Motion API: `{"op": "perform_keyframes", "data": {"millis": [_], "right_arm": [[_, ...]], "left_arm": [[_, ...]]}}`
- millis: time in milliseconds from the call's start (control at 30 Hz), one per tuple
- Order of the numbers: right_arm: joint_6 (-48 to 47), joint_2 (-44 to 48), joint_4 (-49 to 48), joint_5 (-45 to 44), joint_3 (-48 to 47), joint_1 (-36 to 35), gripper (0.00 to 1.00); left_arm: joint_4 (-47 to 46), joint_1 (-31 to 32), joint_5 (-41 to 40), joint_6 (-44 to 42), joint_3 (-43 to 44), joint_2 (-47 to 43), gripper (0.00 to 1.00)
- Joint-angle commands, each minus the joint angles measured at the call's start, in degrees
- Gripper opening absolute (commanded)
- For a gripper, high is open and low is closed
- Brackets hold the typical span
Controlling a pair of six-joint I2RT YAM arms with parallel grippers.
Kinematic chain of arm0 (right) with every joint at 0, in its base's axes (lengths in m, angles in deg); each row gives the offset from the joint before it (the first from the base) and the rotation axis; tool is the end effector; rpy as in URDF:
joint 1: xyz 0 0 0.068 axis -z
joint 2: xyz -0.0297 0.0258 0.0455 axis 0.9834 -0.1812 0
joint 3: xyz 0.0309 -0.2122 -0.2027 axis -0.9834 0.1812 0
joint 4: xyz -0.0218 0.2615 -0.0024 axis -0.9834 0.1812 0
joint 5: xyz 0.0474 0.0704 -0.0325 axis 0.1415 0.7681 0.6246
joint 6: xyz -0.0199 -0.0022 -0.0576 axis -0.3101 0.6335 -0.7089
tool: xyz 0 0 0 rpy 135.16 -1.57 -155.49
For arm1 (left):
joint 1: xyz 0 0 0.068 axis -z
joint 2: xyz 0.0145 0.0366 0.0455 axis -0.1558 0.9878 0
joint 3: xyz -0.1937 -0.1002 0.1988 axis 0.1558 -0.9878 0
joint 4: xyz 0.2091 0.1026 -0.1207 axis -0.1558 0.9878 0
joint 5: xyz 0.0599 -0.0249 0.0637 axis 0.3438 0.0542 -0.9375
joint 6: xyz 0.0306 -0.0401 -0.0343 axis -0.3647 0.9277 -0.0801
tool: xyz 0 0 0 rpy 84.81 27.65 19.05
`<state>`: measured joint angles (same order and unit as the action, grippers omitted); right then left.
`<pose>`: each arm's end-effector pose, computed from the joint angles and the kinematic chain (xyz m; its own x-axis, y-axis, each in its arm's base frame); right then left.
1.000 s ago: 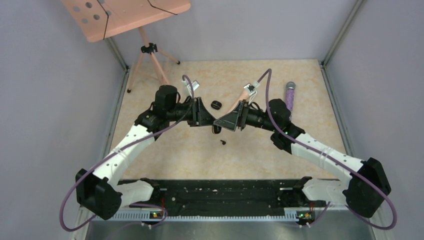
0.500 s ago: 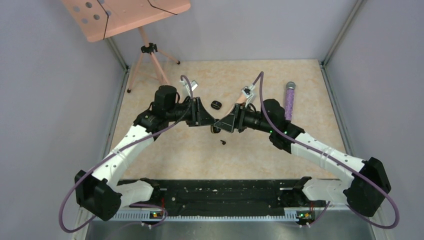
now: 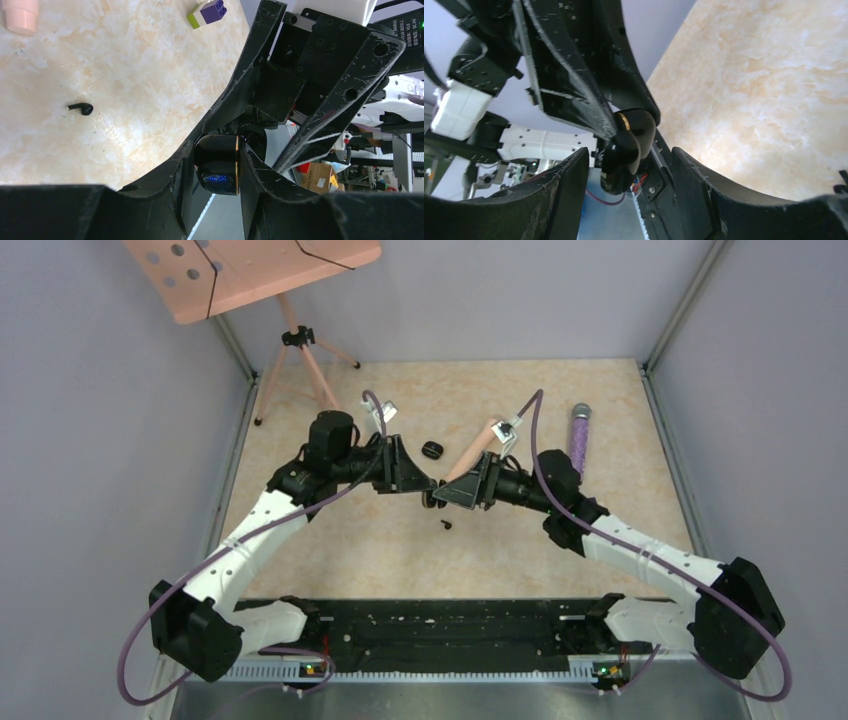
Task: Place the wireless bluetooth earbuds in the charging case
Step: Pass from the left arm to the right
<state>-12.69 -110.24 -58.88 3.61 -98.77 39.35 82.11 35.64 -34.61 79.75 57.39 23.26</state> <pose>0.1857 0.1855 0.3136 -0.7640 0.2594 -0.5907 -0.5337 0.2604 0.8046 0.2149 -0.1422 0.3528 -0.8534 -0.0752 -0.5158 0.4353 0.4415 -0.7846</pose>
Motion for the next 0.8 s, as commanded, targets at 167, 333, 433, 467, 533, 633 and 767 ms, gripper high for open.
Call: {"op": "perform_keyframes", "data": {"millis": [167,333,433,467,533,633,767], "right_arm": [[11.61,-0.61,-26.59,7.16,6.79,2.96,0.69],[12.32,-0.18,-29.07,7.47,9.11,3.50,0.72],[14.15,-0.71,-33.59,8.20,10.36,4.13,0.69],[15.05,-1.16,-34.82,8.33,10.82,4.35,0.67],[16.79,-2.05,-38.70,9.02,11.50,4.74,0.64],[17.98,-3.12,-41.29,9.83,11.60,4.87,0.62],[17.04,-3.22,-39.63,10.09,10.91,4.82,0.61]], "left_arm": [[-4.02,-0.19,3.06,-0.39,2.19,-0.82,0.00],[-4.81,-0.46,5.68,-0.16,2.53,-0.13,0.00],[-5.55,-0.47,7.18,0.14,2.52,0.17,0.00],[-5.74,-0.50,7.44,0.16,2.54,0.33,0.00],[-6.02,-0.49,7.83,0.23,2.52,0.51,0.00],[-6.06,-0.55,7.84,0.25,2.50,0.78,0.00],[-6.03,-0.50,7.72,0.37,2.54,0.78,0.00]]}}
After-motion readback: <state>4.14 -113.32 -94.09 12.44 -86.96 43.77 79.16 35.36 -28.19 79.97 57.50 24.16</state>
